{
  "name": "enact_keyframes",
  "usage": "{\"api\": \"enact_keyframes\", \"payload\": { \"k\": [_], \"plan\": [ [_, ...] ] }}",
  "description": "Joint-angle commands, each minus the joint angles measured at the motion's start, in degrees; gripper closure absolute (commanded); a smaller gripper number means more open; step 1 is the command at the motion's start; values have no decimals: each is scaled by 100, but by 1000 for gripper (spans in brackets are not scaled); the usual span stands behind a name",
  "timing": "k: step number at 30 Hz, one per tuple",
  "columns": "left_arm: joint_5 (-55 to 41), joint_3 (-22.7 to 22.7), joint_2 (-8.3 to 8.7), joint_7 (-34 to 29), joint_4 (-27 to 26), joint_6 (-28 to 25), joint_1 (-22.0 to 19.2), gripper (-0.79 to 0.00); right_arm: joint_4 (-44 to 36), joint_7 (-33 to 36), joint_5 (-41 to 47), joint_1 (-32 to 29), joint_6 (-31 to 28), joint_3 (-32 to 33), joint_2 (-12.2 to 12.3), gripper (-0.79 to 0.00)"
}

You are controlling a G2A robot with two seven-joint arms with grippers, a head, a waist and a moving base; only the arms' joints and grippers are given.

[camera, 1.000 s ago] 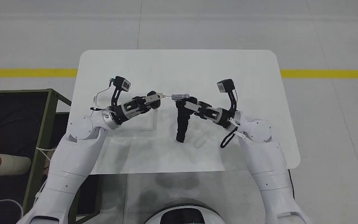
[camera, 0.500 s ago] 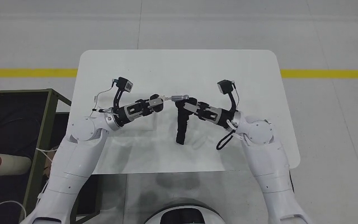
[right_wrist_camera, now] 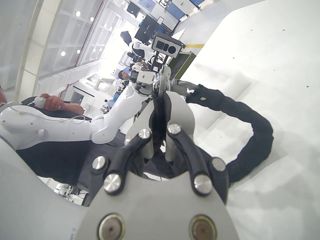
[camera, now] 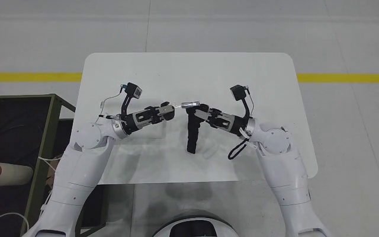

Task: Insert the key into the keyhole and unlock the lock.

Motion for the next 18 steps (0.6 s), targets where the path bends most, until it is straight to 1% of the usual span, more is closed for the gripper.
{"api": "enact_keyframes", "payload": {
  "k": [1, 2, 3, 5, 7, 11, 12, 13, 14, 15, 16, 17, 18],
  "plan": [
    [0, 0, 0, 0, 0, 0, 0, -785, -212, -91, -12, -264, 53, -4, 16, 0],
    [0, 0, 0, 0, 0, 0, 0, -785, -303, -98, 54, -343, 114, 5, 28, 0],
    [-38, -18, -6, 123, -90, -5, 148, -785, -349, -85, 156, -379, 174, 23, 40, 0],
    [-156, -104, -10, 259, -196, 76, 309, -785, -357, 2, 325, -377, 284, 54, 66, 0],
    [-235, -153, -15, 259, -217, 171, 336, -785, -320, 126, 519, -356, 351, 49, 88, 0],
    [-198, -158, -31, 165, -228, 141, 324, -785, -209, 390, 993, -299, 541, 13, 121, 0],
    [-167, -150, -37, 126, -231, 116, 322, -711, -180, 476, 1137, -277, 625, -8, 131, 0],
    [-150, -147, -40, 109, -231, 112, 320, -517, -166, 509, 1168, -265, 648, -12, 138, 0],
    [-116, -145, -46, 80, -234, 87, 315, -348, -141, 550, 1201, -249, 684, -23, 150, 0],
    [-103, -146, -51, 77, -229, 70, 318, -234, -127, 564, 1248, -240, 705, -33, 157, 0],
    [-99, -148, -54, 77, -227, 65, 320, -160, -115, 571, 1269, -236, 720, -39, 162, 0],
    [-91, -150, -61, 69, -226, 63, 325, -22, -93, 592, 1273, -222, 745, -51, 174, 0],
    [-72, -145, -64, 40, -227, 64, 329, 0, -82, 593, 1278, -211, 747, -58, 181, 0]
  ]
}}
